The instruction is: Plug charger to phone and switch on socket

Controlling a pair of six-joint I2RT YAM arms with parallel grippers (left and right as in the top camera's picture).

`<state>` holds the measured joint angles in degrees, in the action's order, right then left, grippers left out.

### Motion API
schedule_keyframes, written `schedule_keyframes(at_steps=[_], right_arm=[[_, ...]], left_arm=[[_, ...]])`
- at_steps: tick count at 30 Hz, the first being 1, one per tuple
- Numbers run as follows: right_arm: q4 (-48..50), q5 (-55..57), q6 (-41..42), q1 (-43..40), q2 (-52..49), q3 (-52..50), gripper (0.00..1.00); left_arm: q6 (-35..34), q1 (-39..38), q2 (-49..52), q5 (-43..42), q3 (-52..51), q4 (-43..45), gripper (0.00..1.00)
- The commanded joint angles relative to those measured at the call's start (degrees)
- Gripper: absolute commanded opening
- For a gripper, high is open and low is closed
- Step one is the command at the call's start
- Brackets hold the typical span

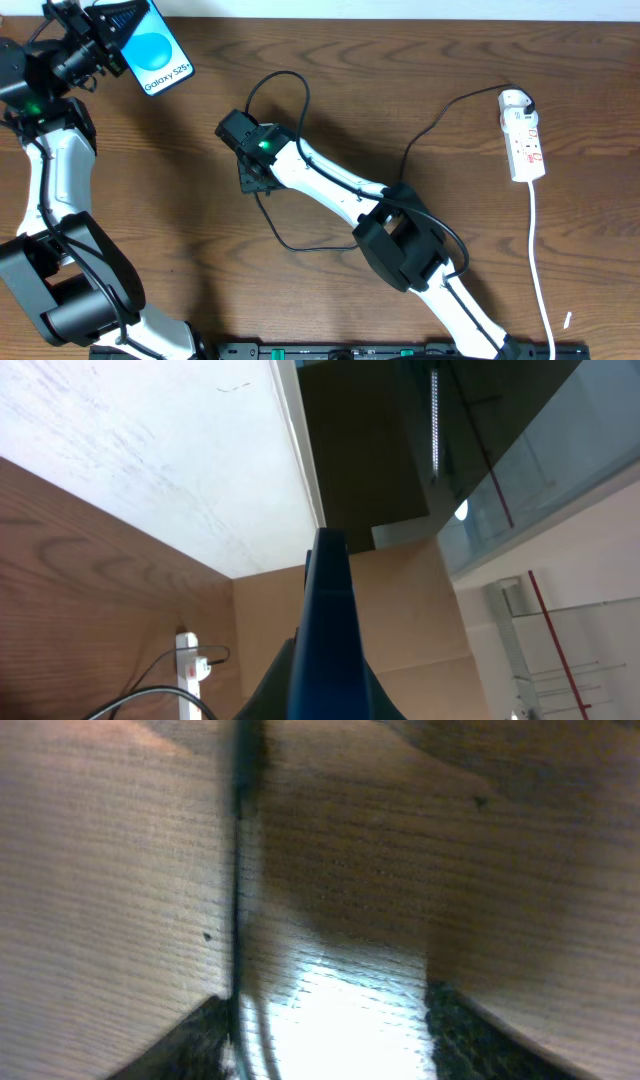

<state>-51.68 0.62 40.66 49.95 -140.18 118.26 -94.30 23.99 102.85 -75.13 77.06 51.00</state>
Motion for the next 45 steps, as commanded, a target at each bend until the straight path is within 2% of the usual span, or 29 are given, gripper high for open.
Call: schedule_keyframes(at_steps=[1, 5, 26, 33, 40, 41, 43, 45], right_arm=[[-0.7, 0.4, 0.0, 0.1, -1.2, 0.9, 0.28], [-1.3, 0.4, 0.0, 0.1, -1.2, 0.9, 0.01], [-18.6, 2.9, -0.6, 1.2, -1.2, 0.0, 0.01], [-16.6, 2.6, -0.4, 2.9, -1.2, -4.6, 0.01], [-15.6, 2.4, -0.5, 3.0, -1.2, -5.0, 0.01], [-15.3, 2.4, -0.5, 3.0, -1.2, -5.0, 0.08], [-14.8, 2.2, -0.5, 2.8, -1.2, -5.0, 0.38], [-14.6, 2.2, -0.4, 2.6, -1.2, -5.0, 0.56]], left_arm=[[-0.1, 0.2, -1.3, -0.7, 0.8, 0.6, 0.08], [-0.1, 0.2, -1.3, -0.7, 0.8, 0.6, 0.07], [-0.1, 0.2, -1.3, -0.8, 0.8, 0.6, 0.07], [-0.1, 0.2, -1.3, -1.0, 0.8, 0.5, 0.07], [-0.1, 0.2, -1.3, -0.9, 0.8, 0.6, 0.07], [-0.1, 0.2, -1.3, -0.9, 0.8, 0.6, 0.07], [-0.1, 0.2, -1.3, -1.0, 0.8, 0.6, 0.07], [-0.1, 0.2, -1.3, -1.0, 0.8, 0.6, 0.07]])
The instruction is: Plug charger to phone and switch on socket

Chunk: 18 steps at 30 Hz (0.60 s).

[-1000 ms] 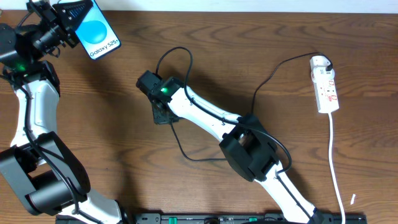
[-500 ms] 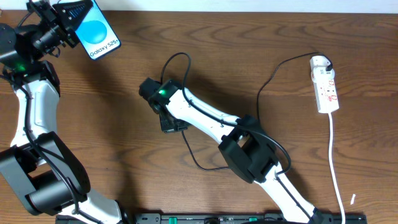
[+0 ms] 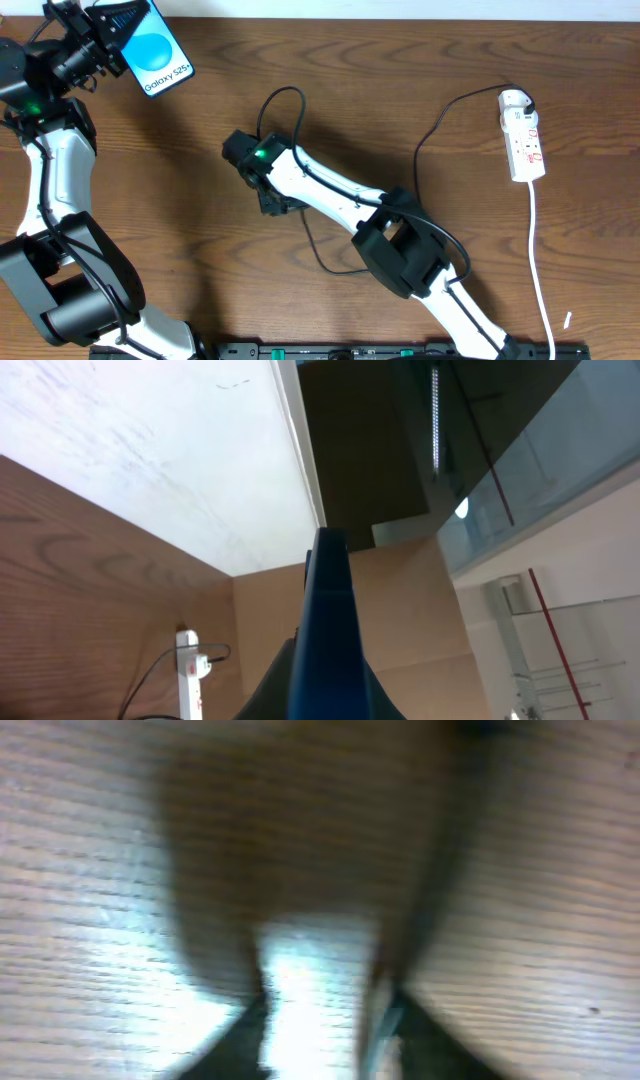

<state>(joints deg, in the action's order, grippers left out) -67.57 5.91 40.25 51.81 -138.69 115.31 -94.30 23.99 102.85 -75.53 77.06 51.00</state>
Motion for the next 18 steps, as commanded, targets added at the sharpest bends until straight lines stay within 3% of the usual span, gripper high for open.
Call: schedule_keyframes(at_steps=[1, 4, 13, 18], right_arm=[[1.4, -3.1, 0.0, 0.6, -2.7, -2.1, 0.61], [2.1, -3.2, 0.0, 0.4, -2.7, -2.1, 0.66], [4.1, -6.9, 0.1, -1.8, -2.6, -1.6, 0.66], [3.7, -7.2, 3.7, -3.4, -2.3, -1.4, 0.71]], left_arm=[[-0.1, 0.2, -1.3, -0.6, 0.8, 0.6, 0.07], [-0.1, 0.2, -1.3, -0.6, 0.8, 0.6, 0.07], [-0.1, 0.2, -1.3, -0.6, 0.8, 0.6, 0.07], [0.0, 0.2, -1.3, -0.5, 0.8, 0.6, 0.07]])
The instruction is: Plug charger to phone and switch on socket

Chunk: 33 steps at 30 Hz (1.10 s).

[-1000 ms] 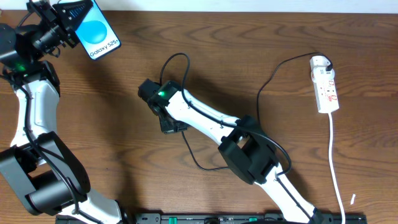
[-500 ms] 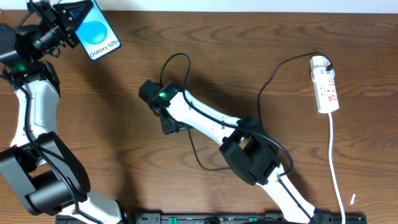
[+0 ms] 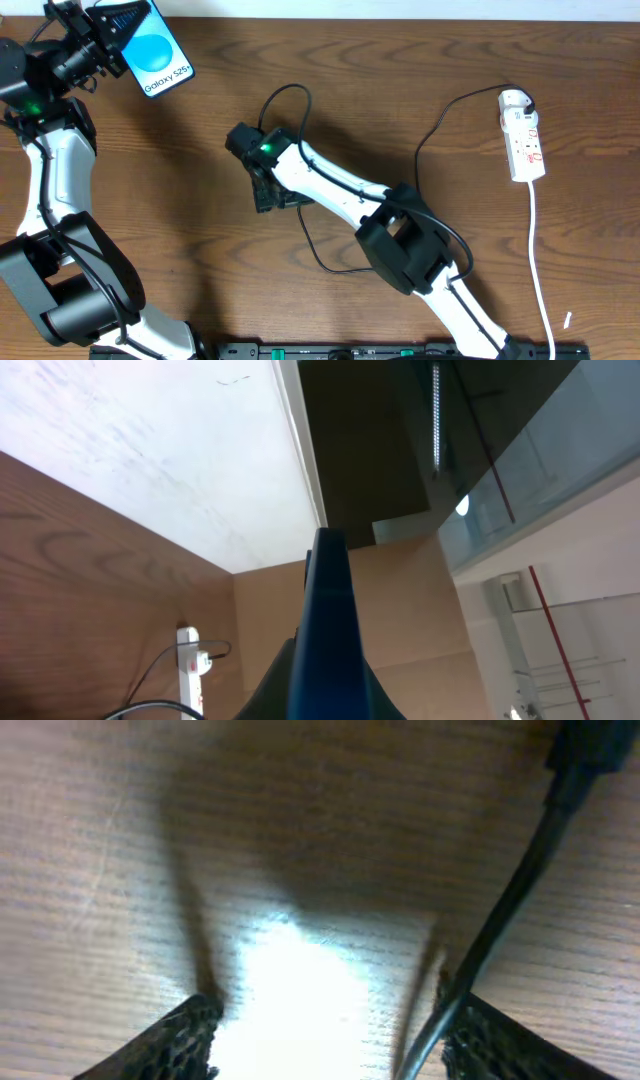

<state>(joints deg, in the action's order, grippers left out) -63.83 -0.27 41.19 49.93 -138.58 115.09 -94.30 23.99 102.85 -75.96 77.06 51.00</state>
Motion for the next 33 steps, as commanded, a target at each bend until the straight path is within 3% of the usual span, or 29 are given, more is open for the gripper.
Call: schedule_keyframes(at_steps=[1, 21, 29, 33], right_arm=[[-0.1, -1.0, 3.6, -1.7, -2.4, -1.1, 0.72], [8.0, 2.5, 6.8, -6.4, -2.4, -0.2, 0.69], [8.6, 2.5, 6.8, -6.6, -2.4, -0.2, 0.32], [8.2, 2.5, 6.8, -6.5, -2.4, -0.2, 0.20]], left_arm=[[-0.1, 0.2, -1.3, -0.1, 0.8, 0.6, 0.07], [0.2, 0.2, -1.3, -0.2, 0.8, 0.6, 0.07], [0.2, 0.2, -1.3, -0.2, 0.8, 0.6, 0.07], [0.2, 0.2, -1.3, -0.2, 0.8, 0.6, 0.07]])
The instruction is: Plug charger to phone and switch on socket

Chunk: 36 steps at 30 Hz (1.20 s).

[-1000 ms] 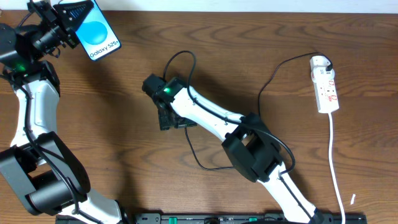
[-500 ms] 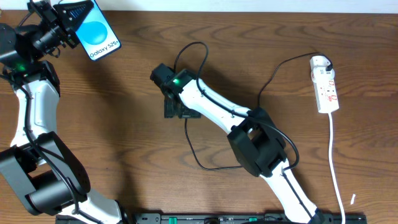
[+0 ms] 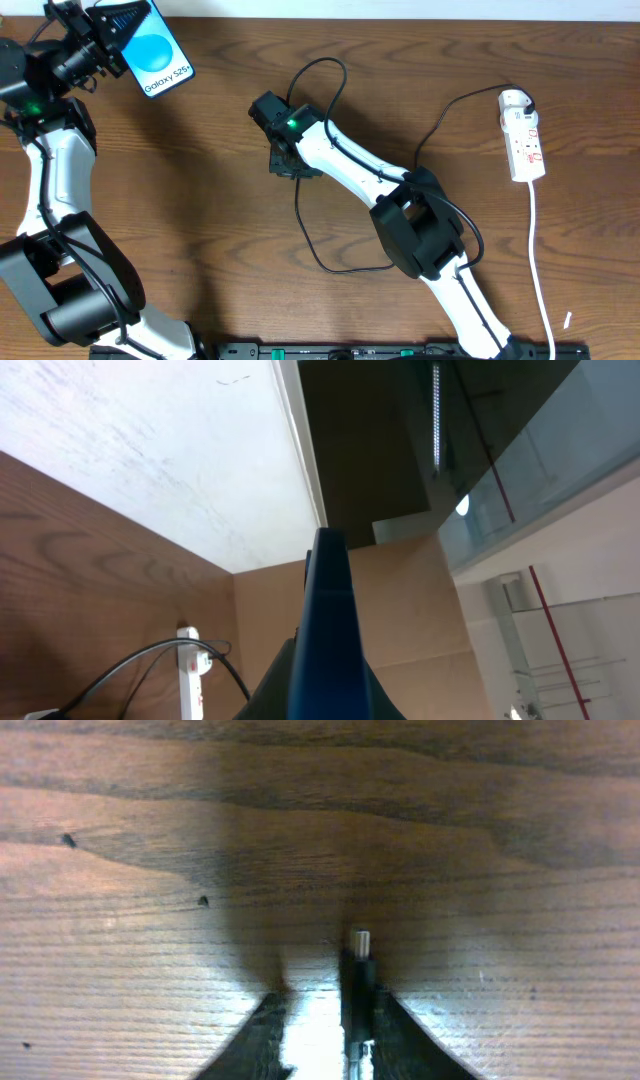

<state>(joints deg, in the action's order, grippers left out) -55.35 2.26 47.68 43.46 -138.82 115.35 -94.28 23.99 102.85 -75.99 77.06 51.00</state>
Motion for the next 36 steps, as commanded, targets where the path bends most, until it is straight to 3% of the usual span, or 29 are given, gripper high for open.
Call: schedule_keyframes(at_steps=[1, 11, 18, 23, 30, 36], right_arm=[[-0.3, 0.0, 0.3, 0.0, -2.2, -0.5, 0.18], [-0.4, 0.0, 0.3, 0.0, -2.2, -0.5, 0.02], [-0.2, -3.2, -0.4, -0.2, -2.2, -0.4, 0.01], [2.3, -21.2, -6.2, -3.0, -2.2, 1.0, 0.01], [11.1, -58.6, -19.2, -11.5, -2.2, 2.0, 0.01], [16.4, -83.5, -30.2, -17.2, -2.2, 2.0, 0.01]], left_arm=[[0.1, 0.2, -1.3, -0.2, 0.8, 0.6, 0.07], [0.2, 0.2, -1.3, -0.2, 0.8, 0.6, 0.07], [0.2, 0.2, -1.3, -0.2, 0.8, 0.6, 0.07], [0.1, 0.2, -1.3, -0.2, 0.8, 0.6, 0.07], [0.1, 0.2, -1.3, -0.1, 0.8, 0.6, 0.07], [0.1, 0.2, -1.3, -0.1, 0.8, 0.6, 0.07]])
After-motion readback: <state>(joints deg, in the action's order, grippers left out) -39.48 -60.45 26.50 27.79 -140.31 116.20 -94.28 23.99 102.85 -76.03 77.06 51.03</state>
